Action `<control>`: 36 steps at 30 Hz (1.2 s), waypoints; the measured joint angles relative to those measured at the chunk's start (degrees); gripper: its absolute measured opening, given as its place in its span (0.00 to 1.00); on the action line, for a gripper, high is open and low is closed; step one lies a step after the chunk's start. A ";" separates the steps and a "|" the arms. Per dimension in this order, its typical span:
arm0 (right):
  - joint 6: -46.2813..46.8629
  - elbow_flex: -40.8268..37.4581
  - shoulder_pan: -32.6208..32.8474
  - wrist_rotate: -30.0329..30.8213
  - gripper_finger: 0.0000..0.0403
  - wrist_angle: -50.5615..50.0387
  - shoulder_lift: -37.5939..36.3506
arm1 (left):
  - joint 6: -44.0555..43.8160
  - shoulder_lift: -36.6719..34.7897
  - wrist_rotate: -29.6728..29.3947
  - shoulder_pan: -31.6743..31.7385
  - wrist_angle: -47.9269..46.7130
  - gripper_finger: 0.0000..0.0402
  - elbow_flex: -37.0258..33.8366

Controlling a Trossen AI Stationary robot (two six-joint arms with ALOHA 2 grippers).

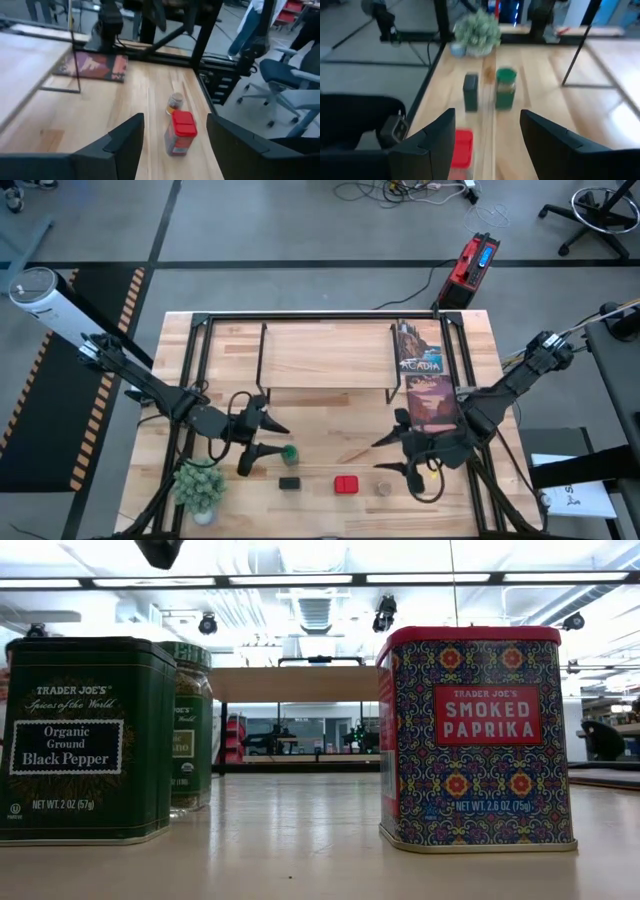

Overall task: Shelf spices
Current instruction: Put the brown seasoning bottle on the shelf

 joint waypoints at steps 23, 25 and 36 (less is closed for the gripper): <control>14.33 2.74 3.85 -17.19 0.55 -12.59 16.38 | -0.31 -1.02 -8.24 0.72 -3.44 0.57 0.00; 13.86 5.15 4.52 -16.81 0.57 -15.25 18.68 | -0.67 -1.02 -8.24 0.72 -4.26 0.57 0.00; 12.66 14.90 5.59 -15.43 0.64 -26.94 27.29 | -1.46 -1.04 -8.31 0.82 -4.13 0.56 0.00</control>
